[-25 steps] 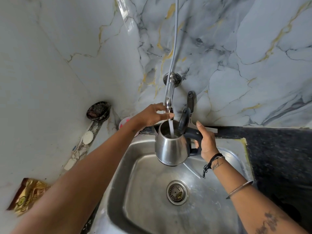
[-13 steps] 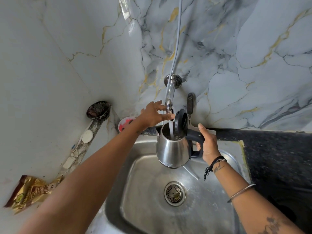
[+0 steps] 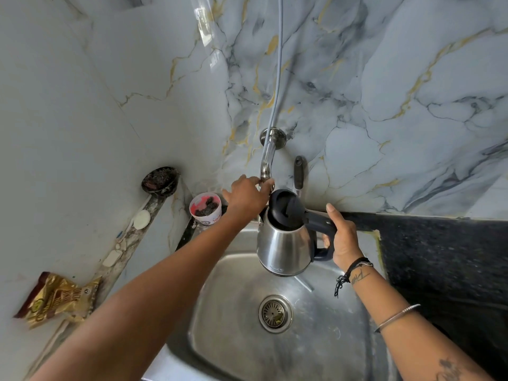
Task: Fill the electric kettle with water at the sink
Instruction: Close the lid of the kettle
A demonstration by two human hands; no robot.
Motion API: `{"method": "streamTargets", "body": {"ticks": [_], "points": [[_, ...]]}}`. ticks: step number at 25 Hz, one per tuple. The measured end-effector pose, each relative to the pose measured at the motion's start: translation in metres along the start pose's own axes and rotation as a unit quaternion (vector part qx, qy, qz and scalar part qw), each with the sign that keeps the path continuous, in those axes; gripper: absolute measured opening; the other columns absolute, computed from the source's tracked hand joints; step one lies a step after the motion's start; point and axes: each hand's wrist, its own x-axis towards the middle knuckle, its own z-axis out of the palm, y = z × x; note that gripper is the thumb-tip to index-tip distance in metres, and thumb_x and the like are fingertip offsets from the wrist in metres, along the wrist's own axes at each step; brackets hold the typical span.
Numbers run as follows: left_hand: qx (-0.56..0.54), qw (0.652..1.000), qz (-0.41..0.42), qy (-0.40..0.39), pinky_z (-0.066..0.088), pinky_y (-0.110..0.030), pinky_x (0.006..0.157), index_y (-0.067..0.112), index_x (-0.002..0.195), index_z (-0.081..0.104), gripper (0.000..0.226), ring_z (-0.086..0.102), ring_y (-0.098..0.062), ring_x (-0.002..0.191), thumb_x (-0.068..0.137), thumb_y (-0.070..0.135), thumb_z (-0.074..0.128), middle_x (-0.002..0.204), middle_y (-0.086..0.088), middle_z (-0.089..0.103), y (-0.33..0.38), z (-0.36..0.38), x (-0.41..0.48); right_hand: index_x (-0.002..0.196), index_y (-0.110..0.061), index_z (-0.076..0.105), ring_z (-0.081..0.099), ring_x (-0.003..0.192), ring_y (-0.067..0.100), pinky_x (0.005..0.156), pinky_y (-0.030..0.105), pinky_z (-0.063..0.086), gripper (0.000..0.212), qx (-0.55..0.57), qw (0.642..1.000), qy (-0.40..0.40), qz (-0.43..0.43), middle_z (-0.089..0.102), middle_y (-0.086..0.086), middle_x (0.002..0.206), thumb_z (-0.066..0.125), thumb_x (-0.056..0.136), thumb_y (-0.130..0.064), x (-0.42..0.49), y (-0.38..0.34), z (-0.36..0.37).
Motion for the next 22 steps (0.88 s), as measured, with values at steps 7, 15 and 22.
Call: {"method": "streamTargets", "body": {"ticks": [7, 15, 22], "points": [[0.055, 0.946, 0.318, -0.026, -0.003, -0.05, 0.122, 0.01, 0.151, 0.032, 0.094, 0.016, -0.027, 0.151, 0.082, 0.069, 0.057, 0.162, -0.015, 0.023, 0.014, 0.01, -0.109, 0.061, -0.018, 0.078, 0.068, 0.059, 0.015, 0.06, 0.023, 0.051, 0.031, -0.038, 0.998, 0.032, -0.033, 0.073, -0.001, 0.06, 0.074, 0.074, -0.045, -0.047, -0.035, -0.054], [0.076, 0.925, 0.37, -0.033, -0.022, -0.026, 0.117, -0.009, 0.151, 0.004, 0.142, 0.011, -0.037, 0.15, 0.057, 0.065, 0.081, 0.159, -0.03, 0.018, 0.082, 0.025, -0.191, 0.072, -0.006, 0.078, 0.066, 0.068, 0.024, 0.066, 0.029, 0.05, 0.025, -0.05, 0.995, 0.021, -0.082, 0.072, 0.009, 0.07, 0.074, 0.073, -0.031, -0.107, -0.112, -0.112], [0.068, 0.917, 0.393, 0.003, -0.022, -0.026, 0.117, -0.007, 0.151, 0.006, 0.134, 0.015, -0.036, 0.15, 0.064, 0.07, 0.073, 0.158, -0.029, 0.022, 0.141, 0.038, -0.233, 0.051, -0.019, 0.073, 0.062, 0.049, 0.01, 0.049, 0.021, 0.047, 0.027, -0.067, 0.99, 0.022, -0.121, 0.066, -0.008, 0.05, 0.073, 0.075, -0.03, -0.133, -0.168, -0.167]]}}
